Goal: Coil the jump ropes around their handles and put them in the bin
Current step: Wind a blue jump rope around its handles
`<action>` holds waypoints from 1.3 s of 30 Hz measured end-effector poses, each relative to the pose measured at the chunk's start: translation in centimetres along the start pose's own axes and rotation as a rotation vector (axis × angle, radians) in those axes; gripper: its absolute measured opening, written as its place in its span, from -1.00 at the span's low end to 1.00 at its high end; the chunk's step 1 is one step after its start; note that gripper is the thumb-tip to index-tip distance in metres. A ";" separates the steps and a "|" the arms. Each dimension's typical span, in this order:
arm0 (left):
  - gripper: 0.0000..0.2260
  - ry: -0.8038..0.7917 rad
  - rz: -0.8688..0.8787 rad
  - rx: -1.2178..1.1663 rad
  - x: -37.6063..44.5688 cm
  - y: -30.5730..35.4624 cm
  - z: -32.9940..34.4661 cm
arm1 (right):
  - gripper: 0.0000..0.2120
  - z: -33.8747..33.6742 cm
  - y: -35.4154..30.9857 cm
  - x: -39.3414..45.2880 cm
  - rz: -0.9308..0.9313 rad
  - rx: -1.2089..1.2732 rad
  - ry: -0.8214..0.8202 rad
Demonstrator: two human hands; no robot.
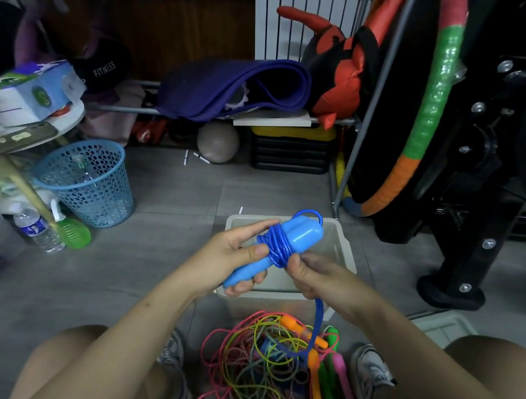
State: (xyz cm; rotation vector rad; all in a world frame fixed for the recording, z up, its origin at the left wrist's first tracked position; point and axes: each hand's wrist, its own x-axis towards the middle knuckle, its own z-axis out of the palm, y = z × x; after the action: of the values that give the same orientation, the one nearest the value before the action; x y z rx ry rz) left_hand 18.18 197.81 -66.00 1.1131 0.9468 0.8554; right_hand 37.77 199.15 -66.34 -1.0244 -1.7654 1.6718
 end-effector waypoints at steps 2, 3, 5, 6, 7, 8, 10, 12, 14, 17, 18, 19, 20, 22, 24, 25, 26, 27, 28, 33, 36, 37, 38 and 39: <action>-0.48 0.050 0.011 0.008 0.1 0.0 0.1 | -0.57 0.0 0.1 0.1 -0.006 -0.070 0.069; -0.49 0.078 0.016 0.007 0.2 0.0 0.3 | -0.65 0.0 0.1 0.1 -0.014 -0.079 0.095; -0.52 0.128 0.028 0.001 0.3 0.0 0.5 | -0.72 0.1 0.1 0.2 -0.023 -0.073 0.117; -0.55 0.148 0.033 -0.006 0.4 0.1 0.7 | -0.72 0.2 0.1 0.3 -0.016 -0.078 0.131; -0.58 0.162 0.032 -0.014 0.4 0.1 0.9 | -0.70 0.4 0.1 0.4 -0.002 -0.085 0.157; -0.62 0.180 0.027 -0.023 0.5 0.1 1.1 | -0.66 0.6 0.1 0.6 0.017 -0.090 0.193; -0.66 0.235 0.018 -0.019 0.9 -0.1 1.2 | -0.59 0.9 0.2 1.0 0.060 -0.096 0.267; -0.61 0.326 0.017 0.094 1.3 -0.3 1.1 | -0.58 1.2 0.4 1.3 0.100 -0.164 0.334; -0.53 0.388 0.025 0.198 1.6 -0.5 1.1 | -0.61 1.3 0.4 1.3 0.114 -0.299 0.388; -0.46 0.448 0.058 0.258 1.7 -0.8 1.6 | -0.60 1.4 0.0 0.9 0.105 -0.525 0.344; -0.45 0.469 0.071 0.299 1.7 -1.0 1.6 | -0.59 1.4 -0.2 0.8 0.103 -0.608 0.304; -0.44 0.483 0.083 0.344 1.9 -1.3 1.3 | -0.61 1.4 -0.3 0.7 0.103 -0.684 0.280; -0.43 0.493 0.098 0.406 2.1 -1.6 1.0 | -0.64 1.3 -0.5 0.6 0.099 -0.743 0.278; -0.42 0.495 0.125 0.621 2.4 -2.0 0.1 | -0.68 0.8 -1.1 0.4 0.078 -0.820 0.297; -0.41 0.410 0.113 0.840 2.4 -2.1 -0.4 | -0.70 0.2 -1.7 0.0 0.040 -0.853 0.290; -0.40 0.341 0.081 0.902 2.3 -1.9 -0.4 | -0.71 -0.1 -2.0 -0.2 0.003 -0.866 0.287; -0.38 0.265 0.038 0.939 2.2 -1.9 -0.3 | -0.72 -0.5 -2.2 -0.3 -0.040 -0.886 0.294; -0.36 0.193 -0.004 0.961 2.0 -1.7 -0.1 | -0.74 -0.8 -2.4 -0.4 -0.081 -0.910 0.315; -0.32 0.133 -0.028 0.985 1.8 -1.7 0.2 | -0.76 -1.1 -2.6 -0.4 -0.108 -0.932 0.342; -0.38 0.051 0.003 1.148 1.3 -1.0 1.8 | -0.75 -1.5 -2.4 0.3 -0.112 -1.008 0.373; -0.41 0.040 0.001 1.222 1.0 -1.1 1.9 | -0.75 -1.7 -2.3 0.5 -0.094 -0.990 0.390; -0.40 0.021 -0.018 1.257 1.0 -1.5 2.0 | -0.75 -1.7 -2.3 0.5 -0.083 -0.960 0.404; -0.36 0.000 -0.036 1.291 0.9 -1.9 2.2 | -0.74 -1.8 -2.2 0.6 -0.067 -0.919 0.404; -0.31 -0.013 -0.050 1.312 0.9 -2.3 2.4 | -0.73 -1.8 -1.9 0.7 -0.050 -0.870 0.390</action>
State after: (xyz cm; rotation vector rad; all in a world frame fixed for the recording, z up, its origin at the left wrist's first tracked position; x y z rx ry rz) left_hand 20.89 197.28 -67.98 2.1570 1.5635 0.0712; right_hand 38.43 200.92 -64.35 -1.5039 -2.2219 0.5506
